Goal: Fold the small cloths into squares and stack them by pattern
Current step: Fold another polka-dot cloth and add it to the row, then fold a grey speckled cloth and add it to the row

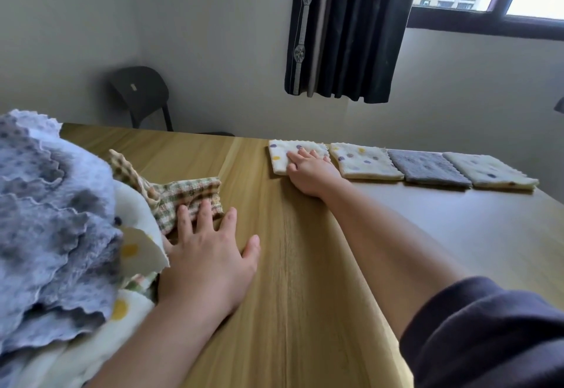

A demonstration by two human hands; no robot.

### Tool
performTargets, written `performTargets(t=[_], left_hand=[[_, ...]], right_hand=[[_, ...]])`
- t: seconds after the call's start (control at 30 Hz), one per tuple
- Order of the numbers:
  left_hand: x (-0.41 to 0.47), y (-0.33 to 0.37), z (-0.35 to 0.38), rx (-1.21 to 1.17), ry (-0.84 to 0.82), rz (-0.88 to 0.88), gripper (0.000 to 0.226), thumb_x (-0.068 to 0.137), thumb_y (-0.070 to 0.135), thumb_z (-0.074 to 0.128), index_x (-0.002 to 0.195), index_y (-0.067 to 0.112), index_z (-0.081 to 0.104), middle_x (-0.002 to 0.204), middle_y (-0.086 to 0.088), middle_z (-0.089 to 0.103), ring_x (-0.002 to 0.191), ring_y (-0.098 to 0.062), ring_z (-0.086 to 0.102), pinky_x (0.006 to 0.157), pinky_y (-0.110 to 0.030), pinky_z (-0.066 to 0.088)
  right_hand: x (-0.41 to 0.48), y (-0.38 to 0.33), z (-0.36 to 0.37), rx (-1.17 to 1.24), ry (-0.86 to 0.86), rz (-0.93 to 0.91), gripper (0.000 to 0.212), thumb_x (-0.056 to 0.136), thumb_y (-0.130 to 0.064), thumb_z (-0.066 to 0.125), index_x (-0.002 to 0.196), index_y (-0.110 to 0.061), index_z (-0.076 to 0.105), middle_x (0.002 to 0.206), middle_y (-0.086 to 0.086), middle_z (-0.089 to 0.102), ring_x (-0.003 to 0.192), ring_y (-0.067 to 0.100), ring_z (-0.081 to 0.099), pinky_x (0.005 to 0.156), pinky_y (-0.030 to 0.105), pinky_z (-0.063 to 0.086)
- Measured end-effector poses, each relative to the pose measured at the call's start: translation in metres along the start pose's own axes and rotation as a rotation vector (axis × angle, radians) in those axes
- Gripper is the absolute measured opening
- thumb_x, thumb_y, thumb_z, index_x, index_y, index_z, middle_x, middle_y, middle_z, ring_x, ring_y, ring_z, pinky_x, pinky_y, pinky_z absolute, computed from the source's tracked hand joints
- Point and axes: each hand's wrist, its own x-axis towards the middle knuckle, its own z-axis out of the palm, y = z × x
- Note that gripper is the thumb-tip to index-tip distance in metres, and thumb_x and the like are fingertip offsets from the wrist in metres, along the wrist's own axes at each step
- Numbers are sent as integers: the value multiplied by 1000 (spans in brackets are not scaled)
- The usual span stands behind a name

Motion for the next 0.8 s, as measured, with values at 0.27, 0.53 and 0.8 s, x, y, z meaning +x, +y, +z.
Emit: performTargets(t=[0.27, 0.53, 0.8], left_hand=[[5, 0, 15, -154, 416, 176, 30, 83, 26, 56, 104, 9, 68, 123, -15, 61, 122, -33, 52, 108, -57, 31], [-78, -13, -16, -326, 522, 355, 17, 71, -3, 65, 81, 9, 68, 80, -2, 65, 74, -22, 63, 63, -33, 54], [-125, -113, -65, -137, 713, -24, 16, 81, 27, 69, 87, 14, 62, 89, -6, 61, 83, -27, 58, 68, -38, 44]], right_hand=[[-44, -10, -17, 145, 132, -133, 47, 103, -24, 26, 150, -20, 27, 161, 0, 17, 149, 19, 4, 118, 42, 9], [-139, -74, -63, 363, 99, -262, 38, 101, -23, 38, 136, -19, 54, 126, 7, 62, 93, 15, 54, 76, 23, 35], [-212, -182, -63, 472, 131, -432, 22, 95, -21, 51, 107, -14, 69, 98, -2, 69, 69, 12, 59, 63, 27, 51]])
